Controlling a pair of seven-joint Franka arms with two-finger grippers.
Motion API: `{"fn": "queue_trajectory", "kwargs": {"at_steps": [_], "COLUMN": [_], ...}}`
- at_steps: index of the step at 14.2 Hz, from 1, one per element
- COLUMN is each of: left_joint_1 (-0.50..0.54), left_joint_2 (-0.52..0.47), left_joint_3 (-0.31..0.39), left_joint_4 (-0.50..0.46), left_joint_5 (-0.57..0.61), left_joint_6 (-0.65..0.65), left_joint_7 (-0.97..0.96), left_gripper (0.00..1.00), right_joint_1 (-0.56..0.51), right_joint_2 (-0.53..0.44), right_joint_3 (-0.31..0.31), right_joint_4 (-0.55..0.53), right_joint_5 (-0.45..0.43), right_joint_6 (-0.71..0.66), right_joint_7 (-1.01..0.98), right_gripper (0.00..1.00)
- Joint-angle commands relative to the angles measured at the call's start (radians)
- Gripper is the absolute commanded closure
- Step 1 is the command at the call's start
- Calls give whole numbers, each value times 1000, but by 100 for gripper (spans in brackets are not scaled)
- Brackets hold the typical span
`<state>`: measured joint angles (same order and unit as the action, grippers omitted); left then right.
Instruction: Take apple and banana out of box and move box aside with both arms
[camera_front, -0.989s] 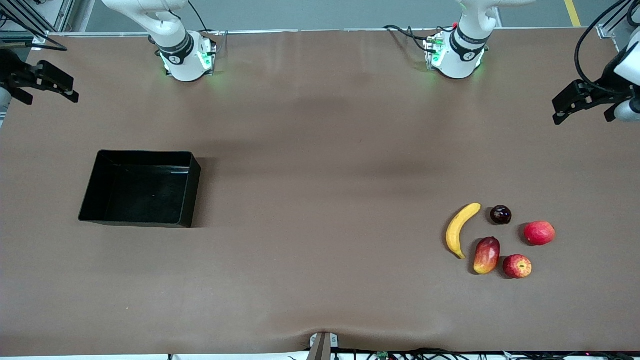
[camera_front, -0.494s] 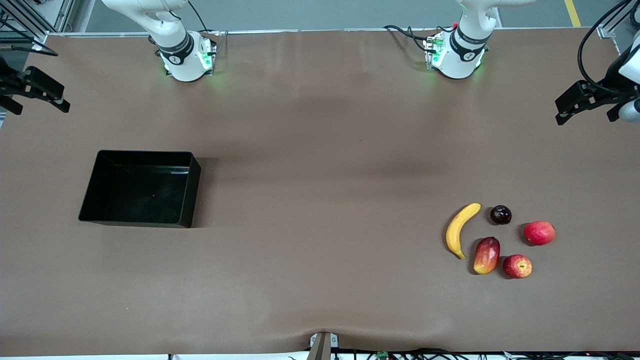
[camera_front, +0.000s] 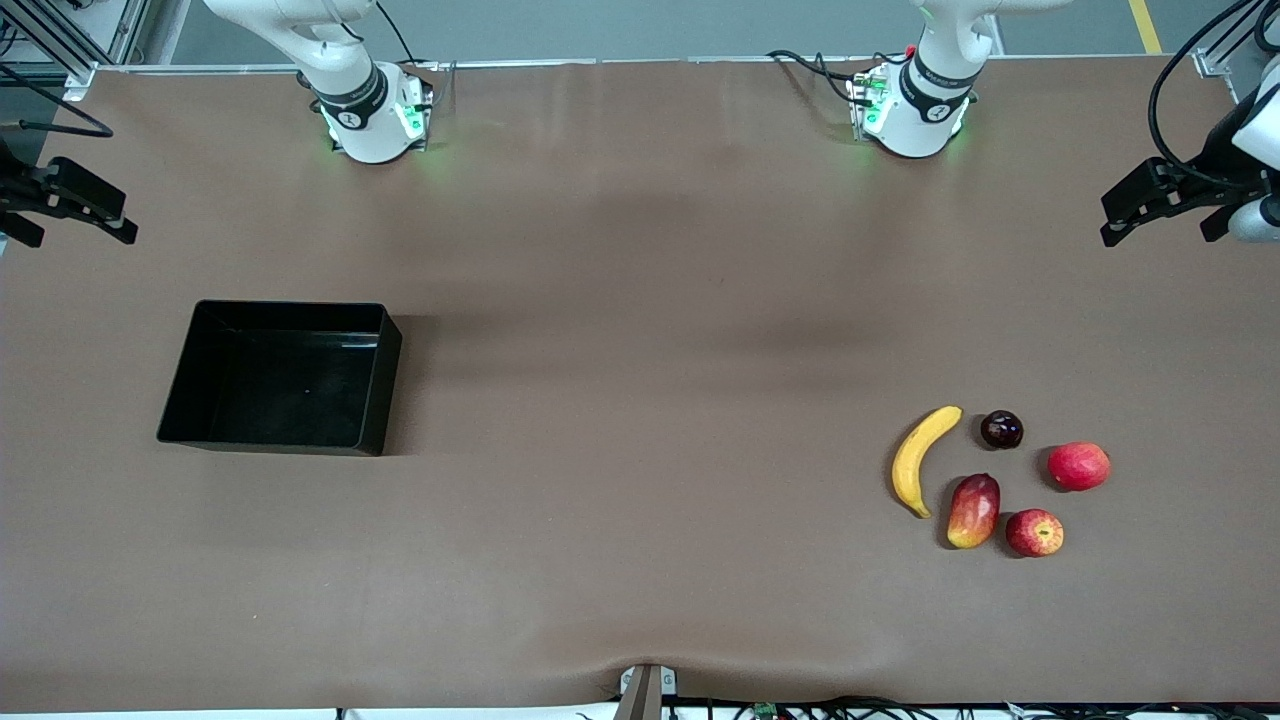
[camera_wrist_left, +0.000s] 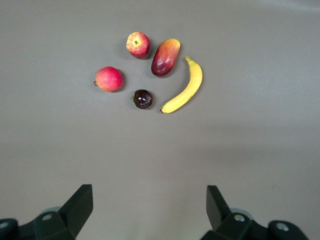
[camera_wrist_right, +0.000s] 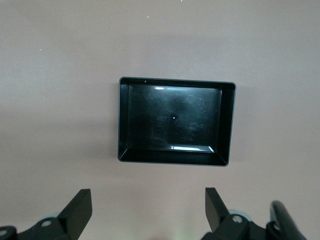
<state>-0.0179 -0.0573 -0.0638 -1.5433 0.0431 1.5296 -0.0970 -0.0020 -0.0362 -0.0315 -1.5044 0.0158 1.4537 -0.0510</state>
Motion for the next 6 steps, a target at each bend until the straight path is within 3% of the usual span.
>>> {"fn": "queue_trajectory", "kwargs": {"at_steps": [1, 6], "left_joint_1": [4, 3], "left_joint_2": [-2, -1], "left_joint_3": [-2, -5], "left_joint_4": [6, 6], "left_joint_5": [-19, -20], "left_joint_6": [-16, -16], "left_joint_7": [3, 0], "left_gripper": [0, 0], "right_joint_1": [-10, -10], "right_joint_2": [10, 10], "right_joint_3": [5, 4], "right_joint_4": [23, 24], "right_joint_5": [1, 1], "right_joint_6": [-21, -15], "right_joint_7": [-1, -1], "right_gripper": [0, 0]}}
